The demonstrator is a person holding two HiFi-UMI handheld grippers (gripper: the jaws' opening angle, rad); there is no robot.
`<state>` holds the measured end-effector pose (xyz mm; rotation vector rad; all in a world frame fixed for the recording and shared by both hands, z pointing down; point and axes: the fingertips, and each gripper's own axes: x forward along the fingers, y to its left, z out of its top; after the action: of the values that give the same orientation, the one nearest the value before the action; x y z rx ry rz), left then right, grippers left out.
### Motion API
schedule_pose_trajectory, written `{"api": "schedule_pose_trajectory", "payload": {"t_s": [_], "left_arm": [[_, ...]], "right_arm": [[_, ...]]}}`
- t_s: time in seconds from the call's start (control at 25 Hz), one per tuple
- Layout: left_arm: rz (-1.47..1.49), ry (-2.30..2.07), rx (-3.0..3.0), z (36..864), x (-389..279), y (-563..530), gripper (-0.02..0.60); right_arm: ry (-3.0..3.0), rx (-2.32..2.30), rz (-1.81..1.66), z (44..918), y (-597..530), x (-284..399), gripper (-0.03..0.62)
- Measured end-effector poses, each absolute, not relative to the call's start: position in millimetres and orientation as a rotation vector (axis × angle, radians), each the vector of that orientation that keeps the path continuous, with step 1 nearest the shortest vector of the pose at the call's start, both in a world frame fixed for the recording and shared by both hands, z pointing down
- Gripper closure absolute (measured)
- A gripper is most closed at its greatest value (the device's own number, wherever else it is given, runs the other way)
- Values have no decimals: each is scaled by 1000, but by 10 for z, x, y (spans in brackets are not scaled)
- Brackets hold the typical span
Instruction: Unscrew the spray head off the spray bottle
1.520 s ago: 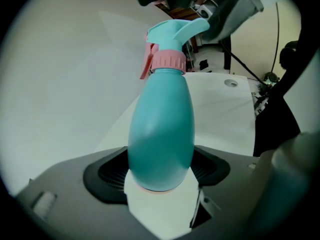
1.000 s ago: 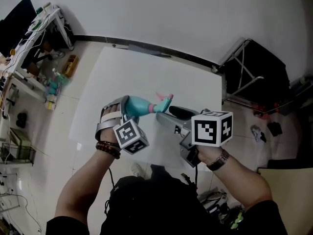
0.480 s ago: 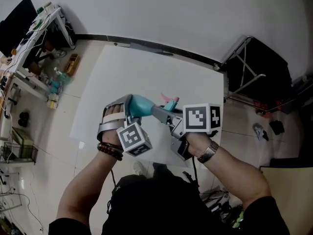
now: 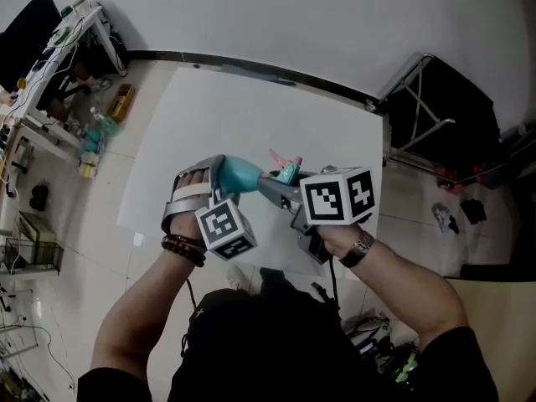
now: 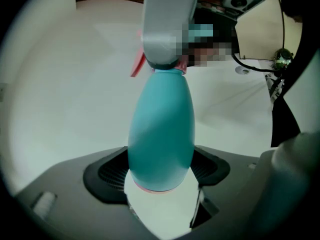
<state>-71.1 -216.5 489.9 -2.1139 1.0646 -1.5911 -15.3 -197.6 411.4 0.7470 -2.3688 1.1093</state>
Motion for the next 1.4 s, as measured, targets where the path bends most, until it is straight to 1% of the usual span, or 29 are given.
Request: {"api": "schedule_pose_trajectory", "payload": {"t_s": [0.16, 0.76, 1.16, 1.4], "left_arm": [[-1639, 982, -2170, 4983, -725, -2074, 178], [-1699, 782, -2340, 5141, -558, -1819, 181], [-1715, 694, -2389, 5169, -537, -1728, 181], [-1713, 660, -2421, 5184, -507, -1703, 183]], "right_arm": [[-2374, 644, 802, 4112, -1907, -200, 473], [-2213, 262, -166, 4210, -1586, -189, 473], [-1891, 46, -1005, 4276, -1416, -152, 473], [-1754, 1, -1286, 4258, -1354, -184, 474]]}}
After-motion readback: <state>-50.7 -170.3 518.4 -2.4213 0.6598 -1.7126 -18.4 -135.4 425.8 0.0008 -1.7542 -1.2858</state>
